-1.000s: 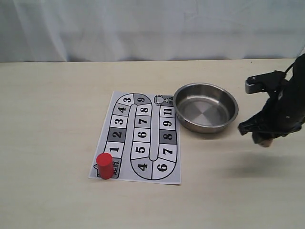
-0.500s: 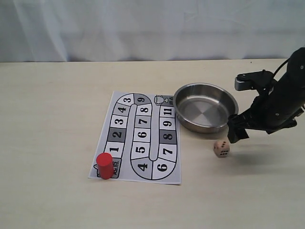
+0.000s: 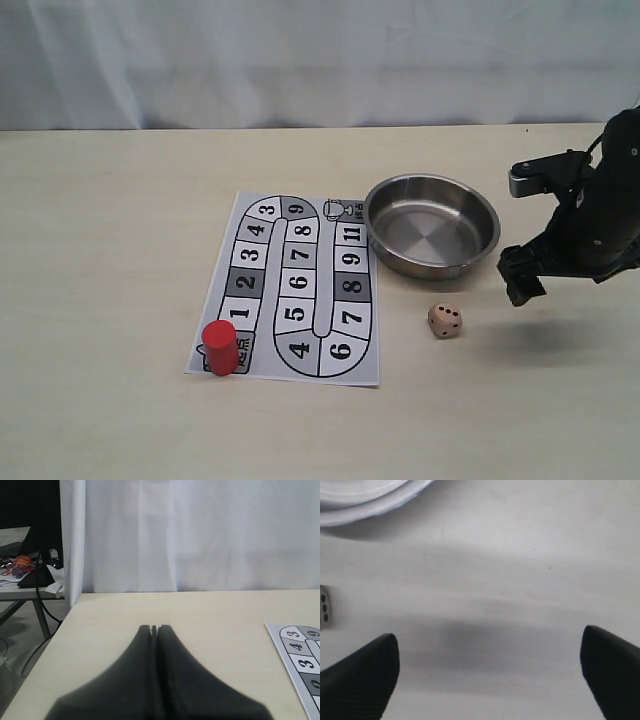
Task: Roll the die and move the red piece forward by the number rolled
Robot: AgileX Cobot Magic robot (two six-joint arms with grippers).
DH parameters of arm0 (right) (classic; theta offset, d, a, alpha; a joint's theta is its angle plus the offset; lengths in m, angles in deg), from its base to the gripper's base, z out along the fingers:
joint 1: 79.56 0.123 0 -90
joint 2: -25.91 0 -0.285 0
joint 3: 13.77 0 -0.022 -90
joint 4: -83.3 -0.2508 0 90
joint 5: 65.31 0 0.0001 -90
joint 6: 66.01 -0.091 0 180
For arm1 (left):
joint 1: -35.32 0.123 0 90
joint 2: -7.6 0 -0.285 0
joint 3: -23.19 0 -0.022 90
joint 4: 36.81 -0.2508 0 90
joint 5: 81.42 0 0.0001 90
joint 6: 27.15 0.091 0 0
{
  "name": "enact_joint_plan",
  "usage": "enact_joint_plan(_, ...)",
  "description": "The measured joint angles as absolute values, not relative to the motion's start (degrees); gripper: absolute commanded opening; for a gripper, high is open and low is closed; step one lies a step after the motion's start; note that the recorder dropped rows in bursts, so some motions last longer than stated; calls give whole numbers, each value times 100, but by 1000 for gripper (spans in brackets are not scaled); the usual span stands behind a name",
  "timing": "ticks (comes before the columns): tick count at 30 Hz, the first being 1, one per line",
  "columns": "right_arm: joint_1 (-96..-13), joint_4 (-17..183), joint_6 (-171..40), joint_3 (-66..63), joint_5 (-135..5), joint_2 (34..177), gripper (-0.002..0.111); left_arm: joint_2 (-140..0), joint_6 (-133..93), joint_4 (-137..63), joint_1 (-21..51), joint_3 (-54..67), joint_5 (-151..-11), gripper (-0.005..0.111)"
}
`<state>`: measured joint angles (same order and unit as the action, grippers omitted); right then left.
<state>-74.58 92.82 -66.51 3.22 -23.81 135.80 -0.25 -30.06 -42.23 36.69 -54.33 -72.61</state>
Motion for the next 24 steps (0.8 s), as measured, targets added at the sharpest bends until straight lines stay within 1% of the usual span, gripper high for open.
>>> enact_joint_plan(1, -7458, 9282, -6651, 322, -2343, 13580, 74, -25, -3006, -4223, 3669, -5433, -7261, 0)
enact_joint_plan(3, -7458, 9282, -6656, 322, -2277, 13580, 56, -25, -3006, -4223, 3669, -5433, -7261, 0)
enact_joint_plan(4, -7458, 9282, -6656, 322, -2229, 13580, 49, -25, -3006, -4223, 3669, -5433, -7261, 0)
enact_joint_plan(5, -7458, 9282, -6656, 322, -2180, 13580, 39, -25, -3006, -4223, 3669, -5433, -7261, 0)
enact_joint_plan(6, -7458, 9282, -6656, 322, -2115, 13580, 31, -25, -3006, -4223, 3669, -5433, -7261, 0)
enact_joint_plan(8, -7458, 9157, -6665, 322, -1971, 13580, 22, -25, -3006, -4223, 3669, -5433, -7261, 0)
enact_joint_plan(9, -7458, 9053, -6655, 322, -1901, 13580, 20, -25, -3006, -4223, 3669, -5433, -7261, 0)
enact_joint_plan(11, -7458, 8800, -6475, 322, -1830, 13580, 17, -25, -3006, -4223, 3669, -5433, -7261, 0)
enact_joint_plan(16, -7458, 7861, -5620, 322, -1651, 13580, 17, -25, -3006, -4223, 3669, -5433, -7261, 0)
enact_joint_plan(20, -7367, 7603, -5457, 322, -1598, 13580, 16, -25, -3006, -4223, 3669, -5433, -7261, 0)
enact_joint_plan(24, -6968, 7565, -5445, 322, -1598, 13580, 4, -25, -3006, -4223, 3669, -5433, -7261, 0)
